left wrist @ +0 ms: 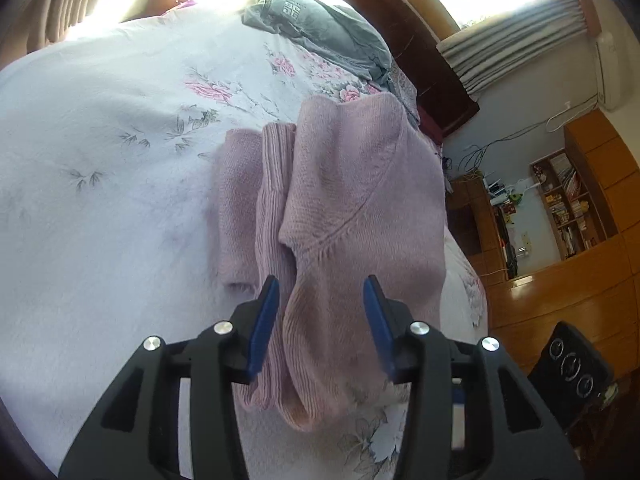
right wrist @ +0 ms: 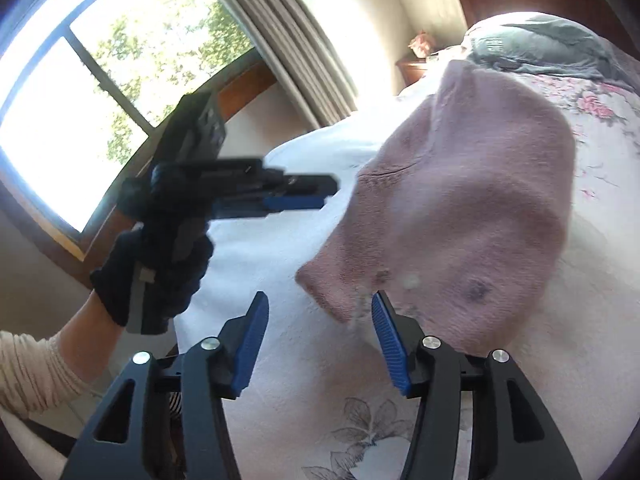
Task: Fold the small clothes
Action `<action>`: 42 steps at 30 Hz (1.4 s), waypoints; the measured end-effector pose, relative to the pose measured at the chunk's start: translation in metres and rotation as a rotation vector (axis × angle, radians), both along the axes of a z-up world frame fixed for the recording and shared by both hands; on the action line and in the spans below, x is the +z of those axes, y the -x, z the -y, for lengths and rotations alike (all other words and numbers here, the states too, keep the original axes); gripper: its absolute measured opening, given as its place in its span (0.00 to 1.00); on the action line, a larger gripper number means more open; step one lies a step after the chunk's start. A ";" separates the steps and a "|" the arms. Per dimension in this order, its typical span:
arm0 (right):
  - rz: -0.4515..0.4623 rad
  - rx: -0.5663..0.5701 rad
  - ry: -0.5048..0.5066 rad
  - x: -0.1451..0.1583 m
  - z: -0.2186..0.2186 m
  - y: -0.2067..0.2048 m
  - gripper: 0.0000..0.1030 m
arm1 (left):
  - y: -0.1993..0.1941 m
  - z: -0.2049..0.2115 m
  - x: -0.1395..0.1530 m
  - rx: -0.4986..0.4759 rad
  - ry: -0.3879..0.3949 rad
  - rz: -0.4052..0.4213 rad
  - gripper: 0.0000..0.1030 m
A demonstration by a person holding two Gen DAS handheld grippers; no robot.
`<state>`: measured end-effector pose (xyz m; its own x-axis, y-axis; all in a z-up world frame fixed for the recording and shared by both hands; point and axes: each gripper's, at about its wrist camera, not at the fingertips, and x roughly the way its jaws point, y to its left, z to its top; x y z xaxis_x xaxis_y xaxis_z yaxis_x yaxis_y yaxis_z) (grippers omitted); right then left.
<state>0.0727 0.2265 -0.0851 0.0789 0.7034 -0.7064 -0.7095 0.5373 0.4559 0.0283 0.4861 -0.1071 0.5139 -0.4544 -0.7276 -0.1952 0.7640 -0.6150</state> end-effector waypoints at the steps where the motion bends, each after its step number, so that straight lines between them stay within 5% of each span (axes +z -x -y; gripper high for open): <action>1: 0.017 -0.056 0.013 0.003 0.012 -0.004 0.53 | 0.007 0.003 -0.003 -0.003 -0.001 -0.007 0.42; 5: -0.052 -0.209 0.017 -0.007 0.053 -0.031 0.63 | 0.020 0.016 -0.024 -0.012 0.082 -0.067 0.35; 6: -0.075 -0.236 0.029 -0.014 0.060 -0.036 0.63 | 0.019 0.019 -0.031 -0.018 0.061 -0.095 0.30; 7: -0.092 -0.249 0.041 -0.019 0.063 -0.042 0.63 | 0.017 0.023 -0.038 -0.024 0.045 -0.123 0.08; 21: -0.114 -0.222 0.251 -0.079 0.036 -0.040 0.56 | 0.056 0.006 -0.060 0.061 -0.043 -0.060 0.06; 26: -0.134 -0.202 0.200 -0.061 0.043 -0.045 0.58 | 0.054 0.003 -0.040 0.036 0.001 -0.031 0.16; 30: -0.093 -0.241 0.148 -0.031 0.058 -0.057 0.65 | 0.036 -0.015 -0.007 0.065 -0.082 0.026 0.30; 36: -0.043 -0.269 0.162 -0.017 0.054 -0.091 0.66 | -0.053 -0.022 0.023 0.053 -0.126 0.072 0.41; 42: -0.048 -0.284 0.157 -0.018 0.046 -0.117 0.66 | -0.138 -0.014 0.000 0.027 -0.130 -0.032 0.48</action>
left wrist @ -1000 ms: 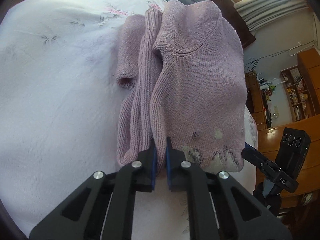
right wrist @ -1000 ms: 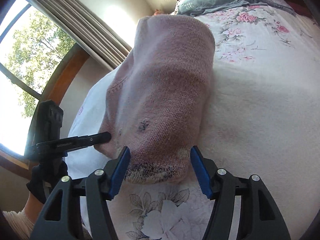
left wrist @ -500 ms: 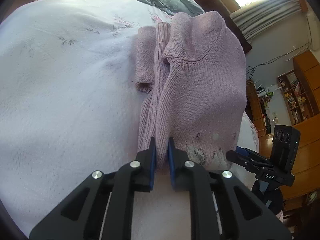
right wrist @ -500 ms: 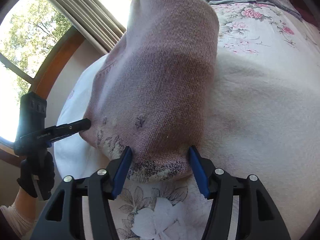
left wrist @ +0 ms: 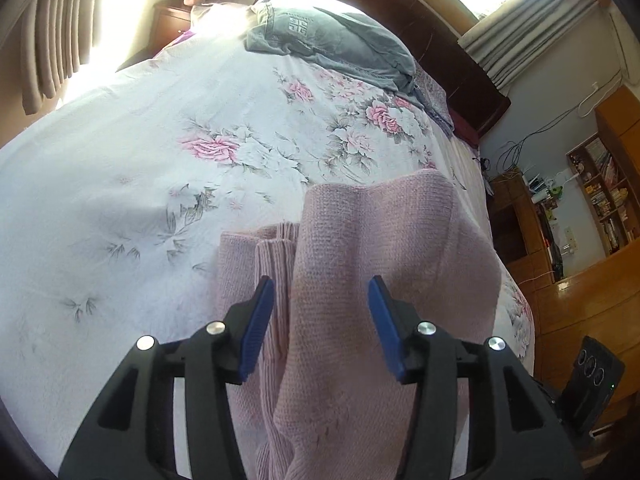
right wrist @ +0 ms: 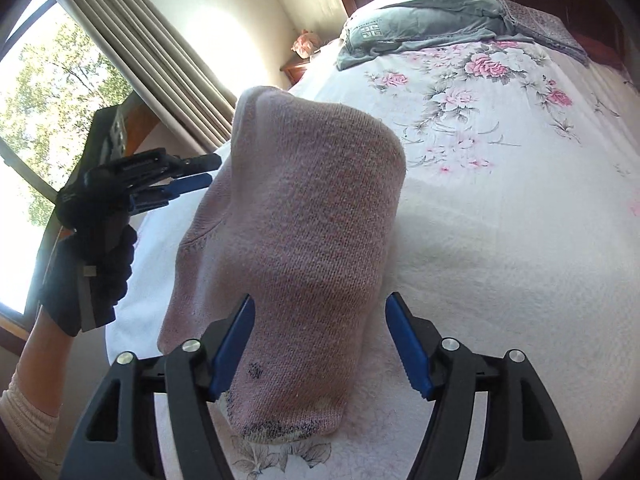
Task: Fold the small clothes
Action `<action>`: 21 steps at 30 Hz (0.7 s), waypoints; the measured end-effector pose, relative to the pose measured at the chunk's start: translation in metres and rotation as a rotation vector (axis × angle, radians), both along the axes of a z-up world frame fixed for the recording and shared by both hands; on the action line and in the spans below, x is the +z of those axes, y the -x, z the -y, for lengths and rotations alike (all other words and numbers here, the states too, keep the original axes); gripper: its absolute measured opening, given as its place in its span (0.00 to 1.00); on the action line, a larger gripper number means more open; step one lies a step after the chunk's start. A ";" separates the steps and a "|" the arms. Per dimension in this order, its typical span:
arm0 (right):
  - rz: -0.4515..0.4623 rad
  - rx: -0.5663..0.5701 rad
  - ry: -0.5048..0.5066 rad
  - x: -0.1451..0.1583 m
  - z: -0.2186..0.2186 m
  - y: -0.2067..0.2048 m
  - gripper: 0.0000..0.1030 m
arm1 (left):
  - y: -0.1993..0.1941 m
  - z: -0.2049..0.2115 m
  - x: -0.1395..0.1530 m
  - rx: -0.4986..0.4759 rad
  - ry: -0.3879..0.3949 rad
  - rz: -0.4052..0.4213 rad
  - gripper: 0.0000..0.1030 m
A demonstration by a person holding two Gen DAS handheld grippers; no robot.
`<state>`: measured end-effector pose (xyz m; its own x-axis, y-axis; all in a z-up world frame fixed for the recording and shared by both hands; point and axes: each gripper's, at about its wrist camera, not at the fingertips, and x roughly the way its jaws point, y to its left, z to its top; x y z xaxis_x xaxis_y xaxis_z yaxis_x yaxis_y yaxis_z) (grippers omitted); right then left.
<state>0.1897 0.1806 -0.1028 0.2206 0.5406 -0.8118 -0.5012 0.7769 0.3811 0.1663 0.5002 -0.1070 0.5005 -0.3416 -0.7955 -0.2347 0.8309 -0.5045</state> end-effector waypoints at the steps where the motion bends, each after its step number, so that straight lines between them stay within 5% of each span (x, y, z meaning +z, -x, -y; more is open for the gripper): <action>1: 0.002 0.003 0.000 -0.001 -0.001 -0.003 0.66 | -0.007 0.000 -0.008 -0.003 0.008 -0.021 0.45; 5: 0.009 0.013 0.007 -0.004 -0.008 -0.010 0.66 | -0.012 0.000 -0.021 0.002 0.056 -0.004 0.18; 9: 0.016 0.025 0.014 -0.007 -0.013 -0.014 0.66 | 0.028 -0.022 -0.003 0.138 0.136 0.110 0.09; 14: -0.013 0.052 -0.014 -0.018 -0.024 -0.016 0.70 | 0.044 -0.038 -0.034 0.170 0.048 0.026 0.09; 17: -0.014 0.056 -0.005 -0.026 -0.033 -0.016 0.71 | 0.037 -0.036 -0.057 0.143 0.048 0.001 0.11; 21: -0.027 0.047 -0.002 -0.026 -0.028 -0.018 0.72 | 0.041 -0.046 -0.045 0.172 0.107 0.031 0.16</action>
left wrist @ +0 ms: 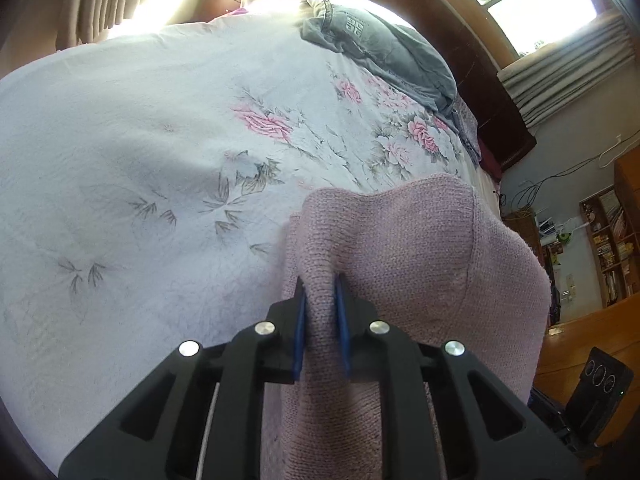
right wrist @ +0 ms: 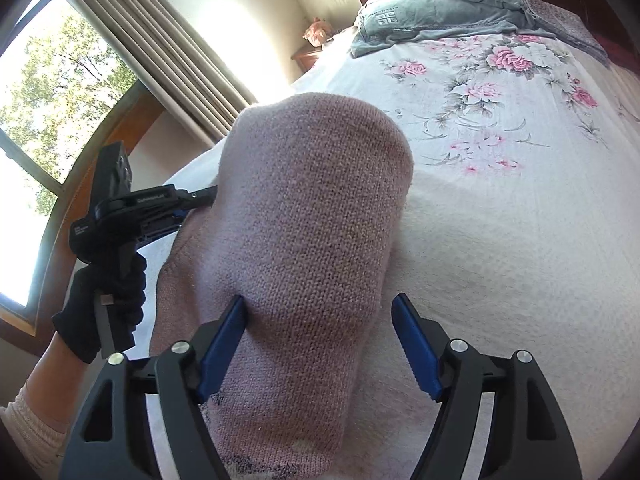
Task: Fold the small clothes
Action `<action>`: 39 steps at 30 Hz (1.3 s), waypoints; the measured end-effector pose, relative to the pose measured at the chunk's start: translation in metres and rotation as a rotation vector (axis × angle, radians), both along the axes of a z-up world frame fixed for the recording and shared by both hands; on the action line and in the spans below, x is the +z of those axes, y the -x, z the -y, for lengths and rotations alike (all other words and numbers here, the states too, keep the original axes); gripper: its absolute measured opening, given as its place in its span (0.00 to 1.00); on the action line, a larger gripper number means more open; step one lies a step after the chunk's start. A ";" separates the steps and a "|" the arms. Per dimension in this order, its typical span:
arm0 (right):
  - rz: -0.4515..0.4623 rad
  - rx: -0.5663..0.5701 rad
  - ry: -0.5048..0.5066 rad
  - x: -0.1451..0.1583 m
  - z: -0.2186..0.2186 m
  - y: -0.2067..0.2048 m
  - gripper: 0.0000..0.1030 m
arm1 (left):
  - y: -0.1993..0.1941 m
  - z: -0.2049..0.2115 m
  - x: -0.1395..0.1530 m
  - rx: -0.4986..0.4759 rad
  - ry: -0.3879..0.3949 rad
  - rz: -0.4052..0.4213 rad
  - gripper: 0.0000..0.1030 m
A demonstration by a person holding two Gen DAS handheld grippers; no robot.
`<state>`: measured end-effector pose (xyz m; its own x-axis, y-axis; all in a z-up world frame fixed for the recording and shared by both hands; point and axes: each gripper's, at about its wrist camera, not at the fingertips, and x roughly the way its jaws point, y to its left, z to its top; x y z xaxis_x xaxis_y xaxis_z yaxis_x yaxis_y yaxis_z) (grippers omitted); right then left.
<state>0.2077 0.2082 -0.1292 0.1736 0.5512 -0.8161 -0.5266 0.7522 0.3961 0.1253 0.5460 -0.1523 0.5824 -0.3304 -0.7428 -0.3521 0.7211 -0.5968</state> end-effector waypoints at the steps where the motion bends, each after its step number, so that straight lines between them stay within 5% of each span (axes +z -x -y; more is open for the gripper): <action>1: 0.015 -0.006 0.009 0.005 0.002 0.001 0.72 | 0.005 -0.003 0.009 0.012 -0.004 0.016 0.18; 8: 0.117 0.065 -0.113 0.064 -0.011 0.013 0.72 | 0.045 0.031 0.075 -0.109 -0.107 0.155 0.24; 13: 0.087 0.092 -0.062 0.047 -0.035 0.009 0.72 | 0.047 0.067 0.054 -0.218 -0.135 0.105 0.24; 18: 0.033 0.057 -0.048 0.014 -0.028 -0.001 0.71 | 0.037 0.063 0.010 -0.204 -0.080 0.049 0.20; 23: 0.039 0.060 -0.027 0.021 -0.029 0.001 0.71 | 0.038 0.058 0.019 -0.178 -0.053 0.033 0.21; 24: 0.038 0.051 -0.039 0.027 -0.024 0.003 0.71 | 0.043 0.055 0.026 -0.169 -0.046 0.040 0.24; 26: 0.041 0.033 -0.090 0.039 -0.010 0.008 0.74 | 0.056 0.045 0.039 -0.139 -0.015 0.068 0.49; 29: 0.016 0.007 -0.150 0.045 0.014 0.015 0.83 | 0.077 0.030 0.043 -0.106 -0.021 0.060 0.58; 35: -0.078 -0.042 -0.134 0.015 0.040 0.011 0.83 | 0.097 0.011 0.002 -0.068 0.138 -0.002 0.59; 39: -0.154 -0.044 -0.169 -0.006 0.041 0.006 0.83 | 0.093 0.014 -0.015 -0.088 0.288 0.056 0.60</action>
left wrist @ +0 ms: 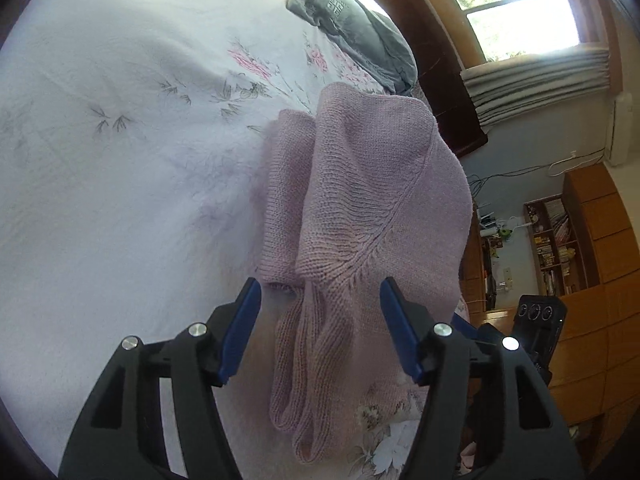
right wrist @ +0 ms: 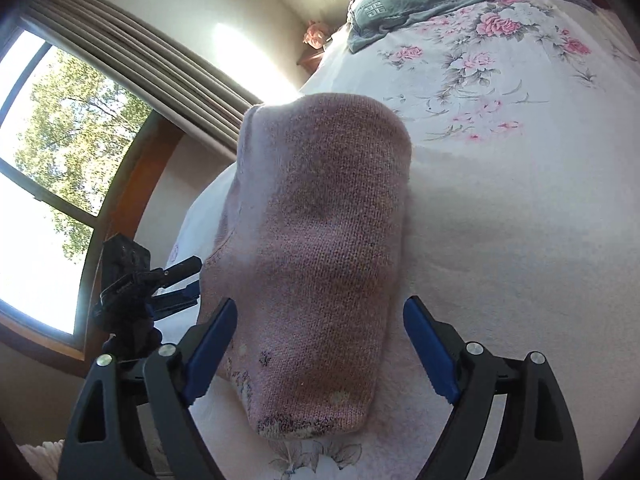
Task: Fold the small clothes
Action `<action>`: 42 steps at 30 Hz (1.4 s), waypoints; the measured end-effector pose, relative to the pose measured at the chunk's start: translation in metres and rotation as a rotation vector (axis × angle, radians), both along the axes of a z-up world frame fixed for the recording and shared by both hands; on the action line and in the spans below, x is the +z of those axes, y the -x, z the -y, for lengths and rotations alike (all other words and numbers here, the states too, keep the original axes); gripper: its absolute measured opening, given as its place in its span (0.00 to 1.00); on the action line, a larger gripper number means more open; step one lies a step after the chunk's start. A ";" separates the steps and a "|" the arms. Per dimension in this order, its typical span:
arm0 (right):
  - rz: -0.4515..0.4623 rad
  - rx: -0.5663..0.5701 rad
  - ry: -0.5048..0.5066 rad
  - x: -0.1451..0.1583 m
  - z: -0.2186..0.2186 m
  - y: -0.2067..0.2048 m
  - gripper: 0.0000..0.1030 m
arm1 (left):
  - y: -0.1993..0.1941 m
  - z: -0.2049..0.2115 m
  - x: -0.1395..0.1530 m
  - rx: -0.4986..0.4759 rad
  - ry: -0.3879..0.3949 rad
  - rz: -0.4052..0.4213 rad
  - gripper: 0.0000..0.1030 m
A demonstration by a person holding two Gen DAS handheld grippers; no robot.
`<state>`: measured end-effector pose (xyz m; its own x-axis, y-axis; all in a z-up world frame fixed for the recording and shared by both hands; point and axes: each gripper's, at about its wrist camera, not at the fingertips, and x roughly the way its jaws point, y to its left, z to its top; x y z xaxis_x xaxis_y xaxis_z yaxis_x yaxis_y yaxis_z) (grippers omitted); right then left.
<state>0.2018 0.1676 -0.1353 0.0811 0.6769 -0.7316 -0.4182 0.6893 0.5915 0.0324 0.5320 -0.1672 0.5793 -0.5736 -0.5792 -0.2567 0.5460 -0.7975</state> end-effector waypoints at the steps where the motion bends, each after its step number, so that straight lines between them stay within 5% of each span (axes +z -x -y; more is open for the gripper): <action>1: -0.015 -0.001 -0.005 -0.005 -0.002 -0.001 0.83 | -0.004 0.003 -0.001 -0.005 0.007 0.007 0.61; 6: -0.096 -0.014 -0.052 -0.028 -0.007 -0.015 0.83 | -0.031 0.005 -0.024 -0.017 0.024 -0.013 0.69; 11: -0.132 0.000 -0.070 -0.045 -0.019 -0.026 0.84 | -0.052 0.010 -0.048 -0.071 0.130 0.004 0.80; 16: -0.147 0.009 -0.112 -0.054 -0.033 -0.035 0.93 | -0.070 0.030 -0.046 -0.165 0.096 0.028 0.84; 18: -0.140 0.015 -0.122 -0.055 -0.038 -0.036 0.93 | -0.073 0.037 -0.043 -0.180 0.123 0.047 0.74; 20: -0.135 0.015 -0.131 -0.056 -0.038 -0.037 0.88 | -0.074 0.045 -0.045 -0.201 0.184 0.067 0.53; 27: -0.159 0.014 -0.235 -0.040 -0.008 -0.026 0.61 | -0.060 0.061 -0.029 -0.203 0.261 0.145 0.49; 37: -0.053 0.007 -0.309 0.045 0.104 0.024 0.57 | -0.032 0.165 0.037 -0.340 0.361 0.254 0.49; 42: -0.034 -0.072 -0.287 0.054 0.173 0.048 0.57 | -0.037 0.238 0.042 -0.428 0.348 0.249 0.49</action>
